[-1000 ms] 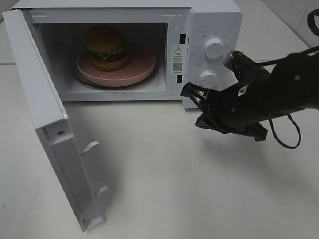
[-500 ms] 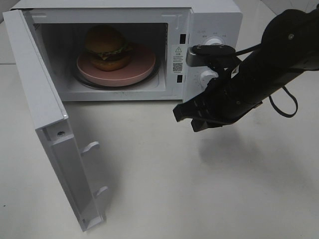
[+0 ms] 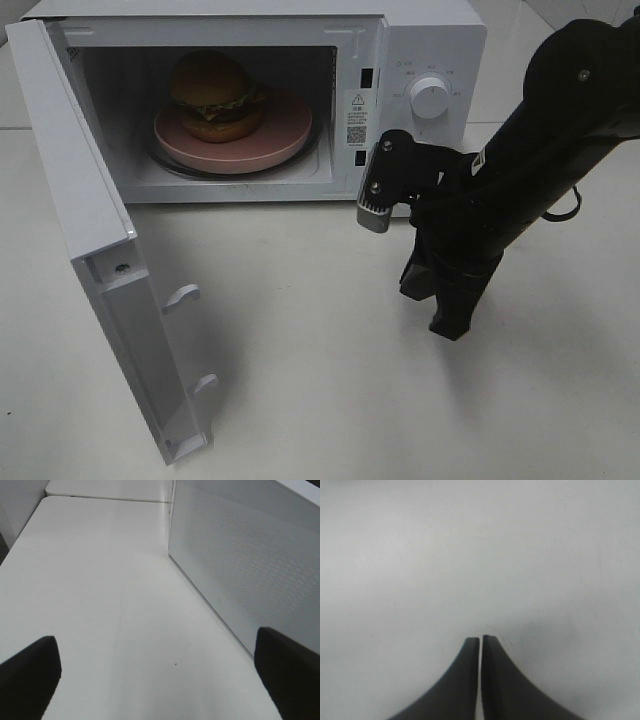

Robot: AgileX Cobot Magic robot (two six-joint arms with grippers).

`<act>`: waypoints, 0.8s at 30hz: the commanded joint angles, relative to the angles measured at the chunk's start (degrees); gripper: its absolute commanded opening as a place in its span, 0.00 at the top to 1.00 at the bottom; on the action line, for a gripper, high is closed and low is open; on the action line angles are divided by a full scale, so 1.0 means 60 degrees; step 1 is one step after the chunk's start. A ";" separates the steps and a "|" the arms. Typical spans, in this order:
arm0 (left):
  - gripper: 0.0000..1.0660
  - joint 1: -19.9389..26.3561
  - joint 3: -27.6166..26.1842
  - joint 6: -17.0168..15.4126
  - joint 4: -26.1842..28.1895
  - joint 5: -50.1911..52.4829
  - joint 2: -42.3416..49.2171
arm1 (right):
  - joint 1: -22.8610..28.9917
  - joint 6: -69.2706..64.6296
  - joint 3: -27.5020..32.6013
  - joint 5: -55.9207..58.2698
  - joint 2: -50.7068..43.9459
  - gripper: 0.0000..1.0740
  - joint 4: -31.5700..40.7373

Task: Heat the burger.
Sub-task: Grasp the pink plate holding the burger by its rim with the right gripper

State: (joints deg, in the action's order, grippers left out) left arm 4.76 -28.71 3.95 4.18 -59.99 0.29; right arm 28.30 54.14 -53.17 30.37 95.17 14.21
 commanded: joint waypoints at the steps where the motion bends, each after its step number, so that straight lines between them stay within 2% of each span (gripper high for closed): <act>1: 0.08 0.0010 0.0038 -0.0038 0.0048 0.0086 0.0191 | -0.0029 0.1041 -0.0057 0.0220 -0.0076 0.94 -0.0134; 10: 0.08 0.0010 0.0038 -0.0038 0.0048 0.0086 0.0191 | -0.0029 0.1690 -0.0325 0.0439 -0.0076 0.94 -0.0420; 19: 0.08 0.0010 0.0038 -0.0038 0.0048 0.0086 0.0191 | -0.0010 0.1700 -0.1299 0.0726 -0.0067 0.93 -0.1662; 22: 0.08 0.0010 0.0038 -0.0038 0.0048 0.0086 0.0191 | -0.0010 0.1700 -0.1585 0.0802 -0.0048 0.90 -0.2063; 24: 0.08 0.0010 0.0038 -0.0038 0.0048 0.0086 0.0191 | -0.0010 0.1690 -0.1948 0.0793 -0.0048 0.79 -0.2368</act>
State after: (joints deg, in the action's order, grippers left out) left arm 4.76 -28.71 3.95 4.18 -59.99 0.29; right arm 28.30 63.71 -63.25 34.38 95.17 1.43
